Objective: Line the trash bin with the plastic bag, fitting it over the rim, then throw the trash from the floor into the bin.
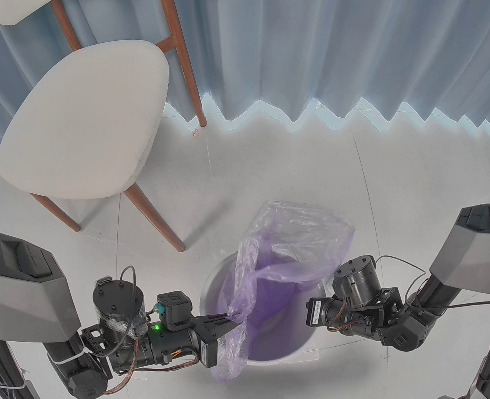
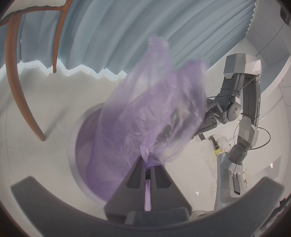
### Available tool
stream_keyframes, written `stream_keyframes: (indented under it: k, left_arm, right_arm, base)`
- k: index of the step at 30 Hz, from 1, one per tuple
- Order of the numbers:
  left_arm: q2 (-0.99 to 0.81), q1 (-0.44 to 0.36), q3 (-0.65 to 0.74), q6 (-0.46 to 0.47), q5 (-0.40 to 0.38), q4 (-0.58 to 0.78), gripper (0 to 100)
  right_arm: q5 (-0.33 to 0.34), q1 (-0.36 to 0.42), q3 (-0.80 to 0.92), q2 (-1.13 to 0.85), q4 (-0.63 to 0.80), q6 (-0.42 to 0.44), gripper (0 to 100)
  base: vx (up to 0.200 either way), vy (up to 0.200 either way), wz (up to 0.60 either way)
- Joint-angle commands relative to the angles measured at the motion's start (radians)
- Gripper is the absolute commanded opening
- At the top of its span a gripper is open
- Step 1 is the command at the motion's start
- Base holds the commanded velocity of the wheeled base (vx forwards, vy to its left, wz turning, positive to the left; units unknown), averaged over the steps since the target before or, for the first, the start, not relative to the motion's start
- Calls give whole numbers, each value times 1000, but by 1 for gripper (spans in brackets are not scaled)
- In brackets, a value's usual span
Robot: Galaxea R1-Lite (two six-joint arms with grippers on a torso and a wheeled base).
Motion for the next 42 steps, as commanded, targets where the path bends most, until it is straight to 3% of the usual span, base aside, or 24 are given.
stream_keyframes:
  k: [1,7,12,13,19,26,29,36,42]
  left_arm:
    - [6,-2,2,1,0,-1,0]
    - [9,-7,4,12,0,-1,0]
    - [9,-7,4,27,1,1,0]
    - [9,-7,4,27,1,-1,0]
    - [7,5,2,26,3,1,0]
    - [-2,4,2,23,23,1,0]
    - [-7,4,7,21,23,1,0]
    - [-54,4,11,18,23,2,0]
    - [-105,2,8,17,23,10,0]
  right_arm:
    - [-33,13,5,56,-60,-10,0]
    - [-68,13,40,114,-169,-91,0]
    - [-68,12,62,128,-187,-107,0]
    - [-68,12,63,128,-187,-107,100]
    - [-67,13,118,79,-239,-102,100]
    - [-56,-7,275,2,-473,-79,100]
    - [-22,-2,339,-76,-528,-45,100]
    - [51,-4,431,-364,-519,31,100]
    - [62,-24,464,-470,-443,88,100]
  base:
    - [0,0,0]
    - [0,0,0]
    - [0,0,0]
    - [0,0,0]
    - [0,0,0]
    - [0,0,0]
    - [0,0,0]
    - [0,0,0]
    - [0,0,0]
